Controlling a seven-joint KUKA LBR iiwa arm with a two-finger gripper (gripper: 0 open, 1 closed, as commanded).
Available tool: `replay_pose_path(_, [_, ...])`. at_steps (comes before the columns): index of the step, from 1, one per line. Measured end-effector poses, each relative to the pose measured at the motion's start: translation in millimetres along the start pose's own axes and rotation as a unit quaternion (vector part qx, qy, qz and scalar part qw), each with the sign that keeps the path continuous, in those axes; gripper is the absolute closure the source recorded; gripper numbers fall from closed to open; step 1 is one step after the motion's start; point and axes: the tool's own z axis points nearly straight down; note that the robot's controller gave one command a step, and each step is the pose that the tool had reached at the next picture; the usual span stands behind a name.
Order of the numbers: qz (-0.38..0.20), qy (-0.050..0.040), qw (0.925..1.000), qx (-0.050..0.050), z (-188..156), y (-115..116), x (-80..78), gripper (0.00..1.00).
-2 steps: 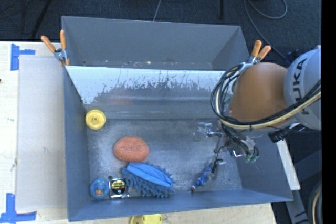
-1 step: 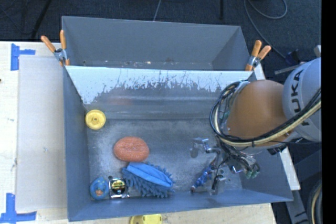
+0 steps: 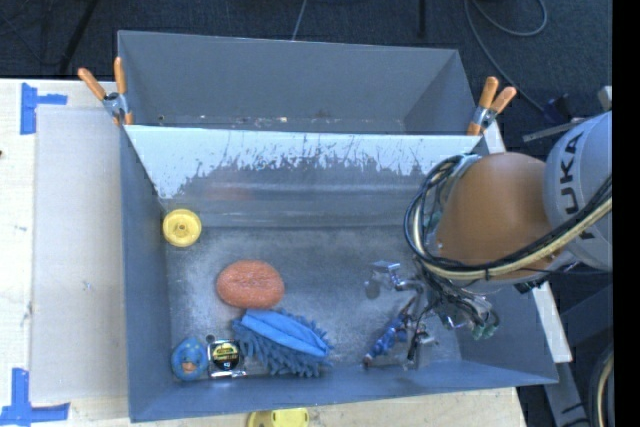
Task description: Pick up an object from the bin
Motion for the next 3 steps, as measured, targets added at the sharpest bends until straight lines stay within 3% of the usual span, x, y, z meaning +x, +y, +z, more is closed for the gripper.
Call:
replay_pose_path(1, [-0.057, 0.0041, 0.9984, -0.002, -21, -4, -1.6, 0.0])
replay_pose_path(2, [-0.069, -0.0044, 0.9976, 0.002, -53, -17, -1.9, 0.0])
replay_pose_path(3, [-0.139, -0.0019, 0.9903, 0.001, 0, -27, 0.5, 0.0])
